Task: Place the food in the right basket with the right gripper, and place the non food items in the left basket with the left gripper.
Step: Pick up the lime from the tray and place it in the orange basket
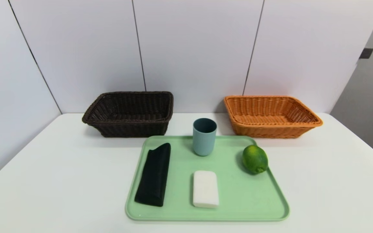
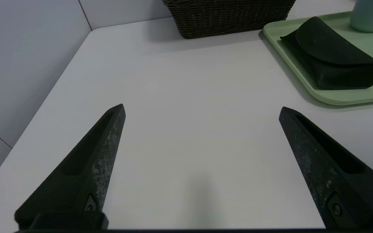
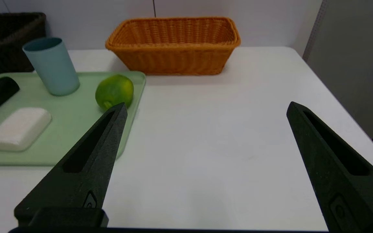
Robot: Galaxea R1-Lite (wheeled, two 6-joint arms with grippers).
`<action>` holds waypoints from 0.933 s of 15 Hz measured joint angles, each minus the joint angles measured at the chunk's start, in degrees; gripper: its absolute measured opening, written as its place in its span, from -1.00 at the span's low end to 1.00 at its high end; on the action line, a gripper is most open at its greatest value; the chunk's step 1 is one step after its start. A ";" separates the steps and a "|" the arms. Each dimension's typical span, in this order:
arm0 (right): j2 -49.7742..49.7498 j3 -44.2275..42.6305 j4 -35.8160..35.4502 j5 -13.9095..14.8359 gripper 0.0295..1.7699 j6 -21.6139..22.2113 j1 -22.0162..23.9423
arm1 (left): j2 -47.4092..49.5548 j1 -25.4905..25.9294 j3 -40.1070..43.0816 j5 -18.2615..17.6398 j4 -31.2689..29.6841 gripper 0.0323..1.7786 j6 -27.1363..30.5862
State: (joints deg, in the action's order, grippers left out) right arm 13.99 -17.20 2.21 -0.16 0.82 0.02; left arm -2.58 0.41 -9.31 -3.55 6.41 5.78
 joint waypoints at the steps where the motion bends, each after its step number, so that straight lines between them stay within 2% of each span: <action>1: 4.89 -5.69 1.04 -0.37 0.92 0.06 0.00 | -2.45 0.00 -2.32 -0.20 0.30 0.90 0.15; 3: 14.62 -17.94 4.35 -1.66 0.92 0.20 -0.05 | -9.31 0.00 -7.77 -0.48 0.30 0.90 0.23; 6: 29.88 -36.93 12.97 -3.22 0.92 0.37 -0.96 | -21.72 -0.04 -17.14 -1.51 0.23 0.90 0.22; 9: 43.93 -52.75 24.16 -3.17 0.92 0.55 -5.23 | -36.63 -0.11 -28.22 -2.95 0.30 0.90 0.12; 11: 52.41 -60.03 30.50 -0.99 0.92 0.67 -9.34 | -47.58 -0.49 -37.66 -3.23 0.39 0.90 -0.13; 14: 63.68 -66.15 33.40 4.40 0.92 2.24 -14.90 | -62.49 -2.61 -47.85 -2.46 1.93 0.90 -0.79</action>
State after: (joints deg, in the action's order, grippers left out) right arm 77.68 -83.35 35.61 4.24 3.06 -14.87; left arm -65.07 -2.19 -57.16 -6.01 8.34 4.99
